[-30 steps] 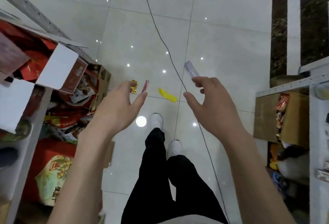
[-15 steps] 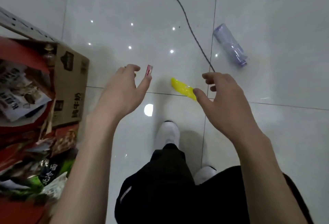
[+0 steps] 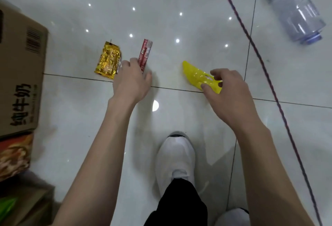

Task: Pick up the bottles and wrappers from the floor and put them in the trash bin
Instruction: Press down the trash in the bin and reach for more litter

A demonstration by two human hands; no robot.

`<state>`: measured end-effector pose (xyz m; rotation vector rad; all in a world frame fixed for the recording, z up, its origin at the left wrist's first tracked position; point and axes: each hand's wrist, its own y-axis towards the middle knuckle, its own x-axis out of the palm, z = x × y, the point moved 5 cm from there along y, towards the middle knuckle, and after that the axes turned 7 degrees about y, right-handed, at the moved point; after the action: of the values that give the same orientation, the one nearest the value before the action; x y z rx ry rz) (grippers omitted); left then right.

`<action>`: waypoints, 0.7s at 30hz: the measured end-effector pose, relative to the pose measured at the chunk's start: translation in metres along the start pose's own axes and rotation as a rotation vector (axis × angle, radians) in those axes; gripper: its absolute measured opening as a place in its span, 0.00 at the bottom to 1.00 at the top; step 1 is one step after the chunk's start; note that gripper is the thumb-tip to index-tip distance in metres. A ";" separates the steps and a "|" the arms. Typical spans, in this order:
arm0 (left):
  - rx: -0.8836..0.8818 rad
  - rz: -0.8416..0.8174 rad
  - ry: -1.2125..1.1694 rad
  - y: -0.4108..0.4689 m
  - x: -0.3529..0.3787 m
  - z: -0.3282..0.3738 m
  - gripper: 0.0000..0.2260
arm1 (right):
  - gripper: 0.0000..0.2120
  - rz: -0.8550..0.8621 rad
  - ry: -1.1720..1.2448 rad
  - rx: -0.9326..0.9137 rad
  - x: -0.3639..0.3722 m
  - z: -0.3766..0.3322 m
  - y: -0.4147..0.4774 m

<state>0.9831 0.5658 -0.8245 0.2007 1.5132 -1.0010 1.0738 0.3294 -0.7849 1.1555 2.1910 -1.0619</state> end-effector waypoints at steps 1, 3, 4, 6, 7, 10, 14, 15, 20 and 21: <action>-0.011 0.024 0.017 0.005 0.005 -0.002 0.23 | 0.20 -0.002 -0.015 -0.001 0.006 0.005 0.005; -0.024 0.070 0.046 0.013 0.011 -0.003 0.23 | 0.21 0.006 -0.059 -0.006 0.015 0.011 0.014; -0.025 0.090 0.058 0.015 0.013 -0.004 0.23 | 0.22 0.013 -0.087 -0.007 0.018 0.014 0.018; -0.018 0.128 0.057 0.019 0.016 -0.003 0.23 | 0.23 0.029 -0.133 -0.011 0.023 0.016 0.024; -0.015 0.142 0.038 0.020 0.017 -0.003 0.22 | 0.24 0.039 -0.147 -0.011 0.025 0.017 0.026; -0.023 0.141 -0.051 0.021 0.023 0.000 0.19 | 0.27 0.063 -0.148 -0.015 0.032 0.019 0.032; -0.042 0.125 -0.116 0.016 0.027 0.005 0.16 | 0.31 0.105 -0.137 -0.023 0.046 0.022 0.043; -0.040 0.118 -0.128 0.015 0.029 0.006 0.15 | 0.32 0.118 -0.131 -0.029 0.049 0.022 0.045; -0.053 0.059 -0.200 0.004 0.035 0.010 0.14 | 0.35 0.194 -0.106 -0.110 0.071 0.020 0.053; -0.050 0.054 -0.221 0.002 0.035 0.010 0.14 | 0.33 0.210 -0.112 -0.123 0.075 0.020 0.054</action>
<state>0.9833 0.5459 -0.8546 0.0917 1.3229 -0.9108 1.0781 0.3692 -0.8702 1.2098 1.9706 -0.8692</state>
